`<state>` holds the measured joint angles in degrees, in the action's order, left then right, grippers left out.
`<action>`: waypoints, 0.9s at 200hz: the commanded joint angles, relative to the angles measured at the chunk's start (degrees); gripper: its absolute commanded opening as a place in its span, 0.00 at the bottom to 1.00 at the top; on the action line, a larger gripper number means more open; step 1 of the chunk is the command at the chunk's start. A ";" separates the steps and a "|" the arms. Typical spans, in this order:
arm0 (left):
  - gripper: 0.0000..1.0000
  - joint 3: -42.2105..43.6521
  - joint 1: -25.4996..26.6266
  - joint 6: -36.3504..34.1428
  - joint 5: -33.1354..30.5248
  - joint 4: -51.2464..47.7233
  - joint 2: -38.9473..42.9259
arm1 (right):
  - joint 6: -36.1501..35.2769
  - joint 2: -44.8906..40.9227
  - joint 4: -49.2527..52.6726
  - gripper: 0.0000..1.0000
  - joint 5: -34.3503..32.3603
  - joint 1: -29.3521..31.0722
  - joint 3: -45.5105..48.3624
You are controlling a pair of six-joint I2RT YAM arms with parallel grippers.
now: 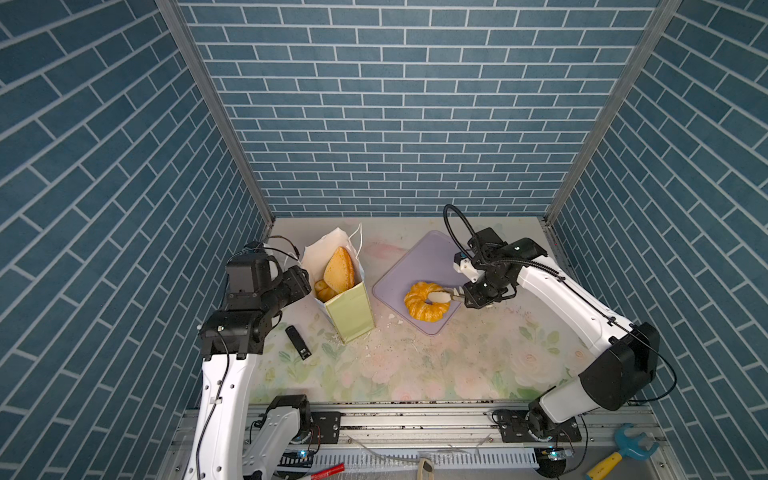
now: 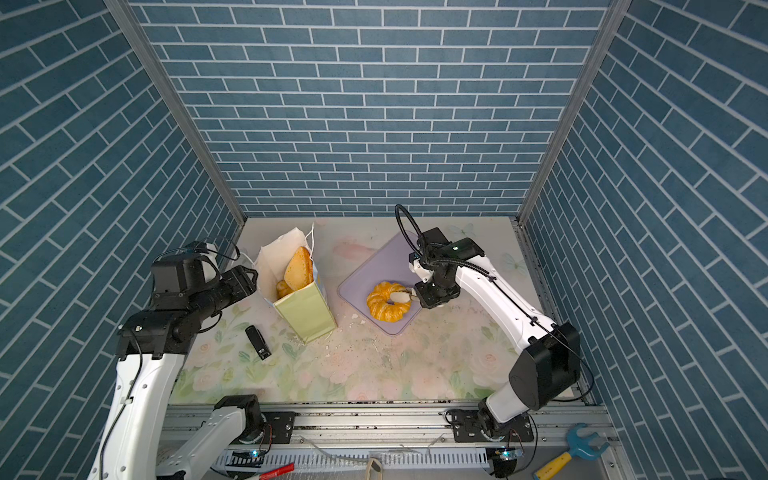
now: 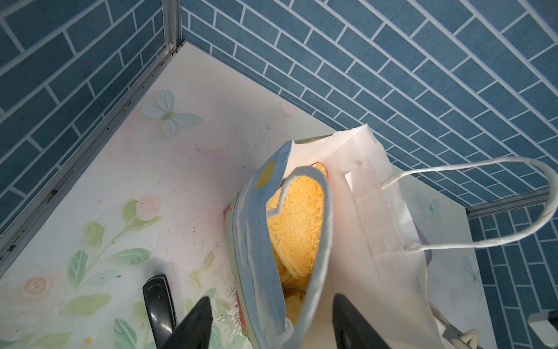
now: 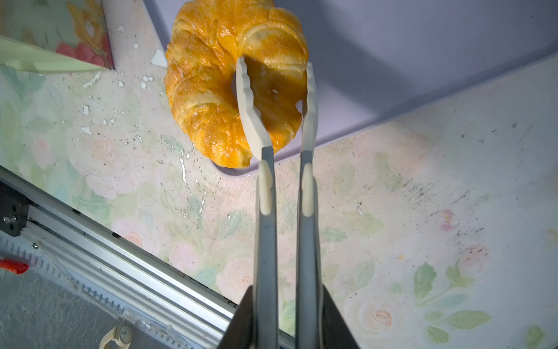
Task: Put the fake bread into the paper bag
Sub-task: 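Lower the tongs onto the ring croissant and pinch it, then lift the ring croissant and carry it over the bag mouth with the right gripper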
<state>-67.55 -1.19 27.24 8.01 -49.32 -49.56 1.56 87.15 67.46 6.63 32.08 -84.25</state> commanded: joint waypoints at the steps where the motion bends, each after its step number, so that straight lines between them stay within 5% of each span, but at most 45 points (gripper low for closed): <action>1: 0.65 1.04 0.13 -0.55 -0.10 -0.17 0.60 | 2.60 -5.36 -2.70 0.18 -3.89 -0.16 -2.06; 104: 0.65 2.43 0.14 0.88 0.01 1.11 0.54 | 4.95 -13.46 -17.39 0.13 -9.22 1.80 -9.18; 150: 0.65 2.43 0.14 0.28 -0.89 0.54 0.53 | -0.74 -10.19 -25.90 0.13 -12.94 6.87 -19.64; 180: 0.65 2.06 0.13 0.60 -0.89 0.60 0.01 | -6.64 -6.09 -28.12 0.13 -9.19 11.34 -27.24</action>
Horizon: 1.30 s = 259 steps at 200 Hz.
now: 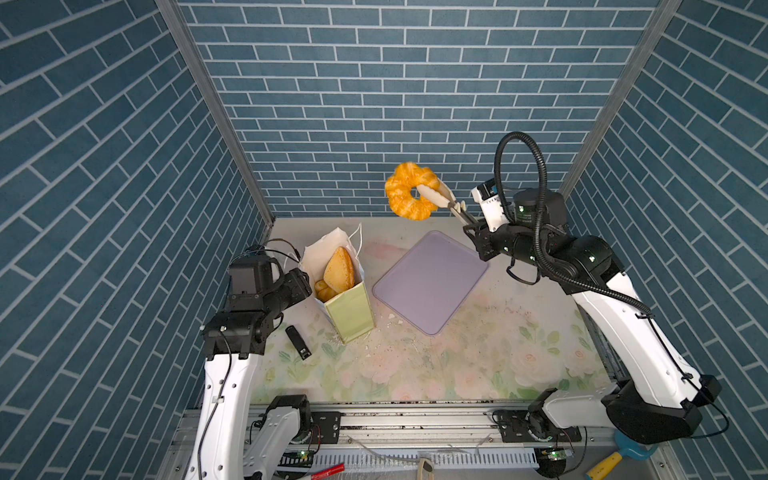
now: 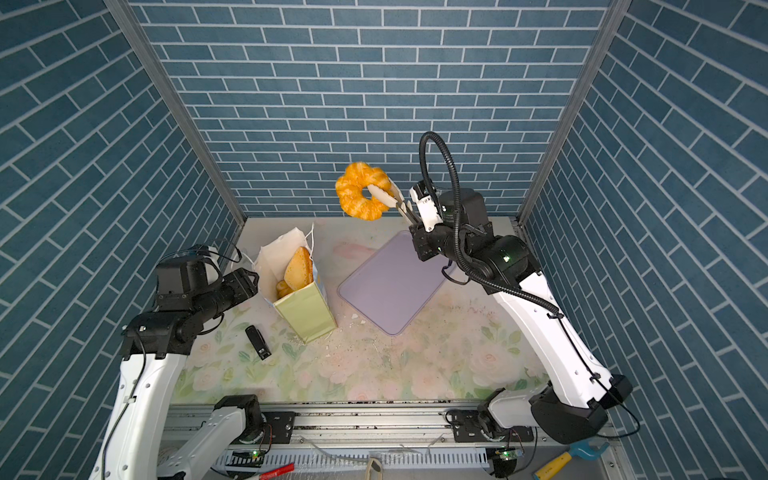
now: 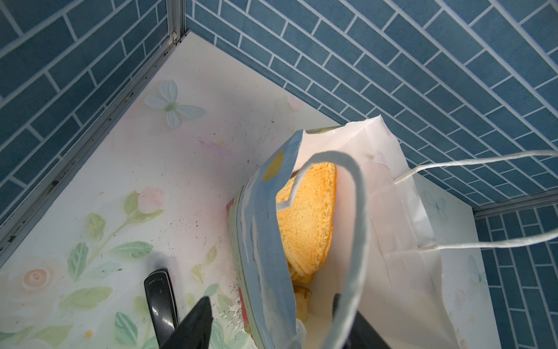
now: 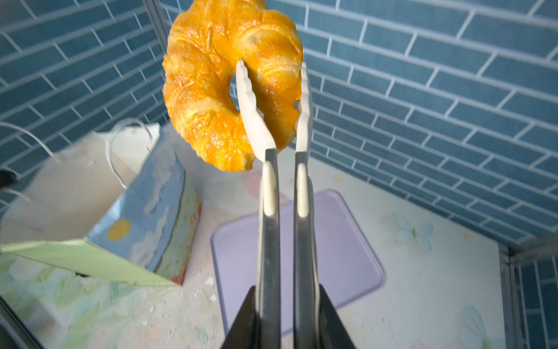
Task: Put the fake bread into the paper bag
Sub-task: 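Lift the ring croissant and carry it over the bag mouth with the right gripper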
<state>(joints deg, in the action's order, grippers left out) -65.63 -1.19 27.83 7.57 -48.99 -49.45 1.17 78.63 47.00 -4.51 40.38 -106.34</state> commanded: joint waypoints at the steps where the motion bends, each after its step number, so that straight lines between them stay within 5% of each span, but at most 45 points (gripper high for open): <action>1: 0.65 0.19 0.13 0.11 -0.45 0.29 -0.11 | -6.43 2.59 -7.73 0.13 2.09 3.26 -5.38; 92: 0.69 2.86 -1.57 5.73 -8.25 2.06 6.04 | -17.84 9.85 -8.16 0.15 4.08 16.85 -6.82; 206: 0.70 0.77 -2.06 5.89 -7.25 2.06 5.77 | -18.57 15.04 -4.09 0.18 -1.35 19.54 -3.54; 259: 0.71 1.53 -2.06 6.26 -7.06 2.04 5.94 | -18.74 16.69 -2.11 0.31 -0.85 19.91 -4.73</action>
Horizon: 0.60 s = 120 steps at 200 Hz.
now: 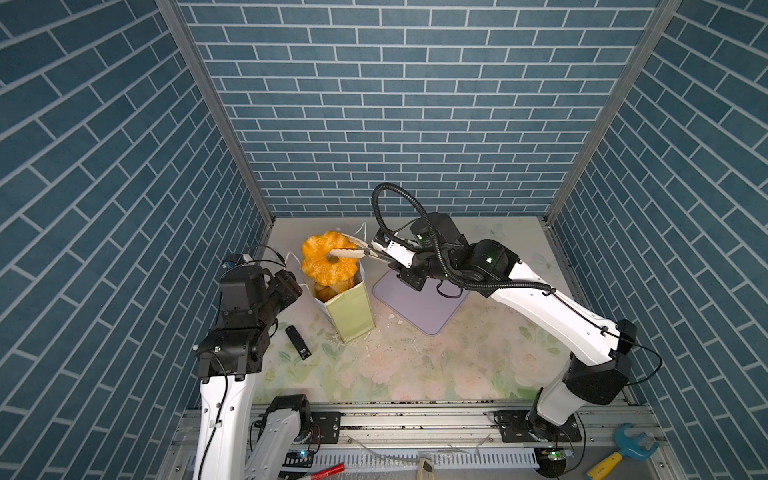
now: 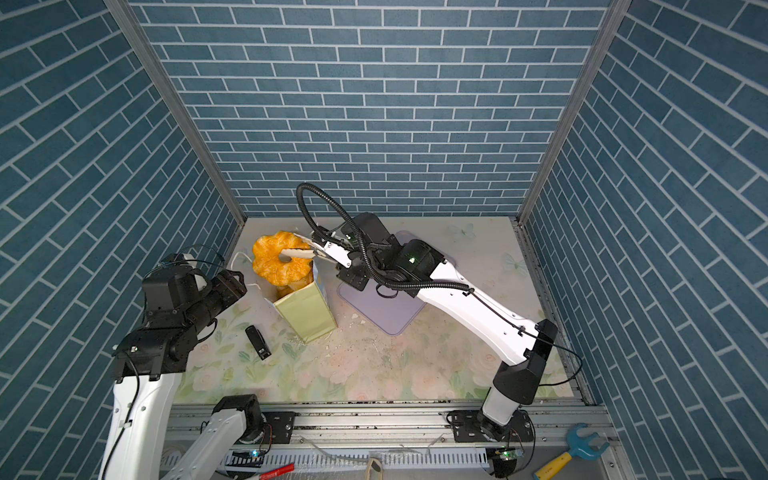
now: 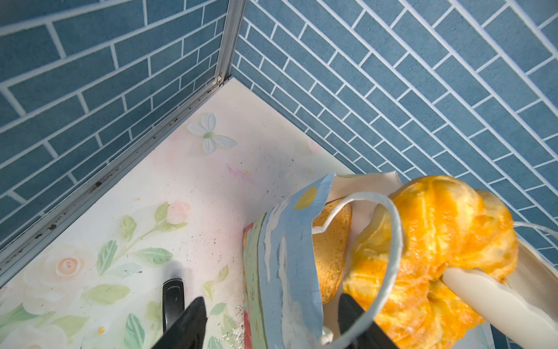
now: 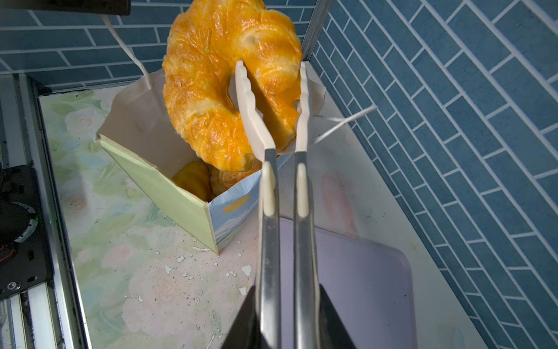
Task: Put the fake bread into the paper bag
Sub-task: 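Lift the ring croissant and carry it over the bag mouth with the right gripper, then open the right gripper's tongs to drop the ring croissant into the bag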
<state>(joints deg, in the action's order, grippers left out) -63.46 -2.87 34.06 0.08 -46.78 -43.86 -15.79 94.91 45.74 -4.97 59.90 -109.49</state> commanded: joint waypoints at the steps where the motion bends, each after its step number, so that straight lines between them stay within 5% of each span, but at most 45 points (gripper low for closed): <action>1: 0.70 -0.62 -0.38 0.03 0.49 -0.16 0.35 | -1.78 0.47 -0.79 0.31 -0.39 0.35 -1.68; 51: 0.70 -0.04 -0.38 0.51 1.65 0.03 0.36 | -0.75 2.03 -0.22 0.42 -1.19 0.56 -4.95; 120: 0.70 0.82 -0.38 0.46 5.22 1.59 -0.40 | 1.73 1.27 -2.08 0.40 -1.70 1.10 -8.73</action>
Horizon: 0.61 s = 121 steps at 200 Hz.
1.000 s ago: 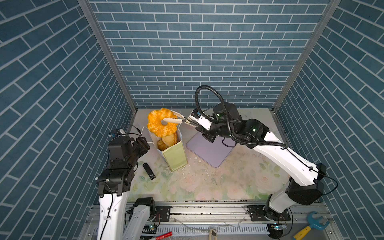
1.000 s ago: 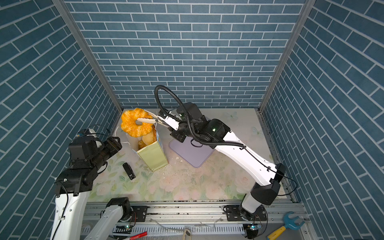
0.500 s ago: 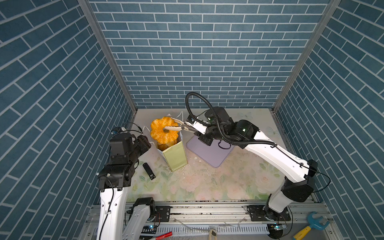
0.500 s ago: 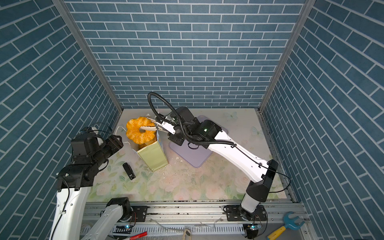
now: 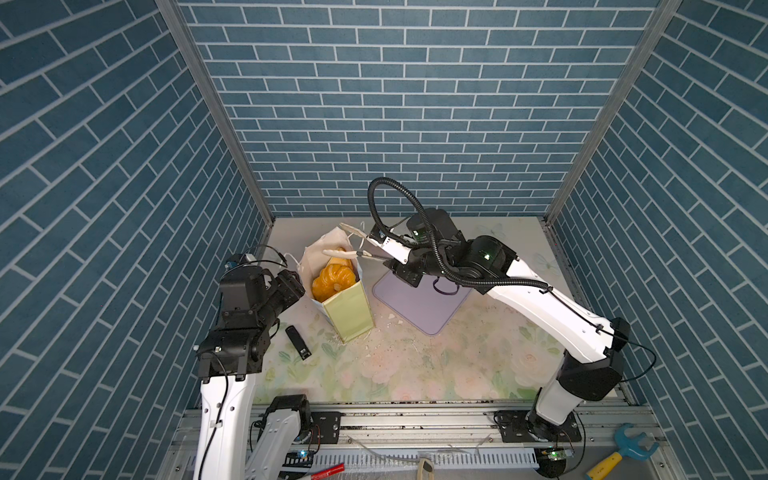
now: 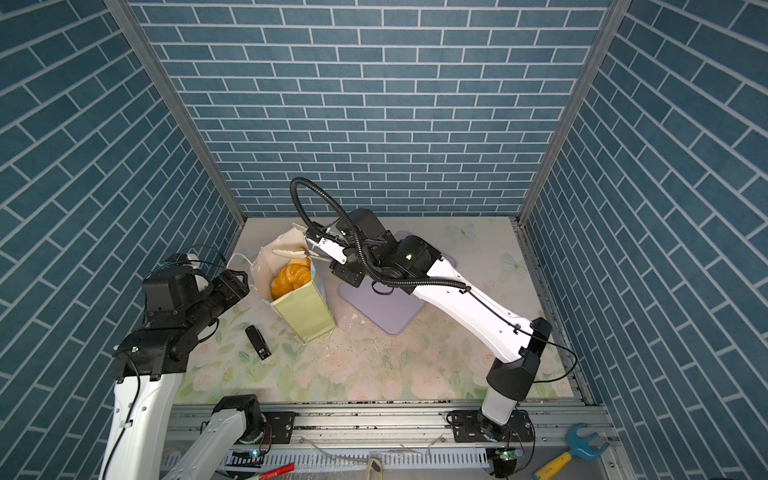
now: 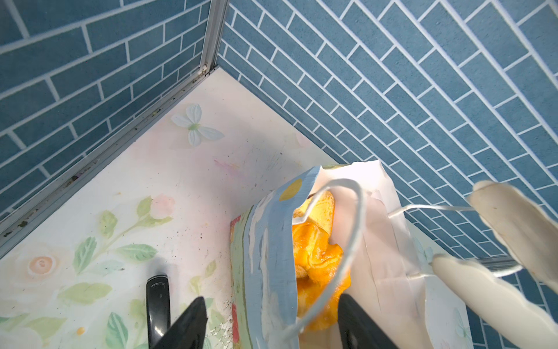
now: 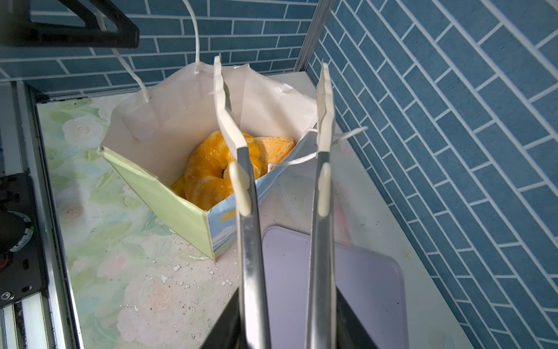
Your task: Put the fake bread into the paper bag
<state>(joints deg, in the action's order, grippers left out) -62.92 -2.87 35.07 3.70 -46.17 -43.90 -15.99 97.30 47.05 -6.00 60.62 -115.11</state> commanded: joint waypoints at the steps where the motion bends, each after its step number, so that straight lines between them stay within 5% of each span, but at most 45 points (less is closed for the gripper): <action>1: 0.70 0.17 -0.38 -0.62 1.54 0.94 -0.33 | 1.97 -1.13 -3.42 0.40 -0.68 0.38 -3.15; 77: 0.77 -15.35 -2.67 -15.07 -11.82 -6.32 -6.51 | 7.67 -2.19 -0.70 0.39 -13.68 -4.14 -8.87; 121: 0.87 -19.02 -6.56 -16.77 -23.45 -10.05 -10.68 | 14.30 -6.87 1.19 0.40 -17.91 -12.81 -2.15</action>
<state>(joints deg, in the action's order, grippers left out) -80.27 -7.66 21.52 -10.57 -51.90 -52.10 -7.27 95.53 48.03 -18.28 51.53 -120.73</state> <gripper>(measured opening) 0.845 0.395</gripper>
